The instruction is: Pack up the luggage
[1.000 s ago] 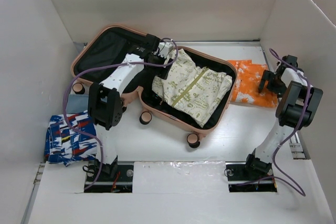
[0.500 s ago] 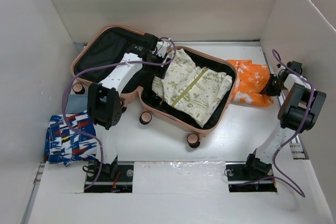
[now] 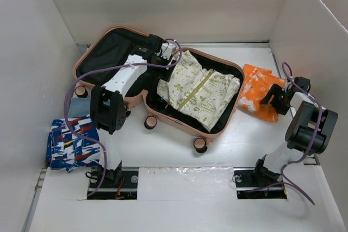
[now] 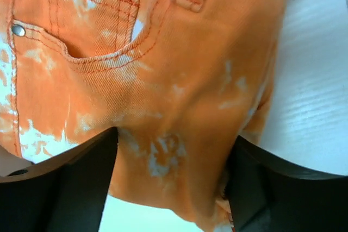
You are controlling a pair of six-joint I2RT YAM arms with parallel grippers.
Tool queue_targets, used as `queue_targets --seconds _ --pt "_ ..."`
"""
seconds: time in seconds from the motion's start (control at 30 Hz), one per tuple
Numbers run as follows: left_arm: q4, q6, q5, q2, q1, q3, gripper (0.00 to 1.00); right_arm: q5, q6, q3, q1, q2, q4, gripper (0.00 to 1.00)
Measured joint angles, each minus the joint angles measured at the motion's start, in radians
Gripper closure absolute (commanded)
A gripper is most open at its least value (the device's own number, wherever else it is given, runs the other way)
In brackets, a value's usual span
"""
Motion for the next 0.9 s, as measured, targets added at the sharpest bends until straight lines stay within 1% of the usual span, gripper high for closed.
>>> queue_targets --seconds 0.07,0.13,0.17,0.2,0.37,0.47,0.57,0.63,0.67,0.73,0.77,0.8,0.83,0.87,0.9 --pt "0.000 0.000 0.003 0.000 0.000 0.000 0.22 0.038 -0.003 0.032 0.011 0.003 -0.073 0.15" --pt "0.000 0.000 0.004 0.000 0.000 0.000 0.22 0.091 -0.008 0.076 0.020 0.016 -0.151 0.12" --pt "0.000 0.000 0.005 0.000 0.000 0.000 0.22 0.115 -0.011 0.097 0.021 0.023 -0.186 0.01" --pt "0.000 0.000 0.006 0.000 0.000 0.000 0.22 0.139 -0.011 0.113 0.022 0.028 -0.212 0.00" --pt "0.000 0.000 0.006 0.000 0.000 0.000 0.22 0.240 -0.026 0.171 0.021 0.034 -0.332 0.00" --pt "0.000 0.000 0.006 0.000 0.000 0.000 0.22 0.267 -0.040 0.191 0.020 0.039 -0.365 0.00" --pt "0.000 0.000 0.007 0.000 0.000 0.000 0.22 0.234 -0.058 0.217 0.008 0.100 -0.367 0.00" --pt "0.000 0.000 0.006 0.000 0.000 0.000 0.22 0.177 -0.063 0.256 -0.008 0.166 -0.370 0.04" --pt "0.001 0.000 0.006 0.000 0.000 0.000 0.22 0.156 -0.066 0.272 -0.014 0.179 -0.372 0.04" --pt "0.000 0.000 0.002 0.000 0.000 0.000 0.22 0.121 -0.069 0.279 -0.026 0.187 -0.371 0.08" --pt "0.000 0.000 0.000 0.000 0.000 0.000 0.22 0.103 -0.071 0.278 -0.031 0.187 -0.369 0.17" --pt "0.000 0.000 -0.002 0.000 0.000 0.000 0.22 0.079 -0.072 0.277 -0.035 0.190 -0.359 0.28" --pt "0.000 0.000 -0.003 0.000 0.000 0.000 0.22 0.047 -0.072 0.271 -0.039 0.196 -0.344 0.43" --pt "0.000 0.000 -0.006 0.000 0.000 0.000 0.22 0.005 -0.066 0.263 -0.040 0.201 -0.314 0.71" --pt "0.000 0.000 -0.008 0.000 0.000 0.000 0.22 -0.031 -0.071 0.247 -0.045 0.212 -0.296 0.86"
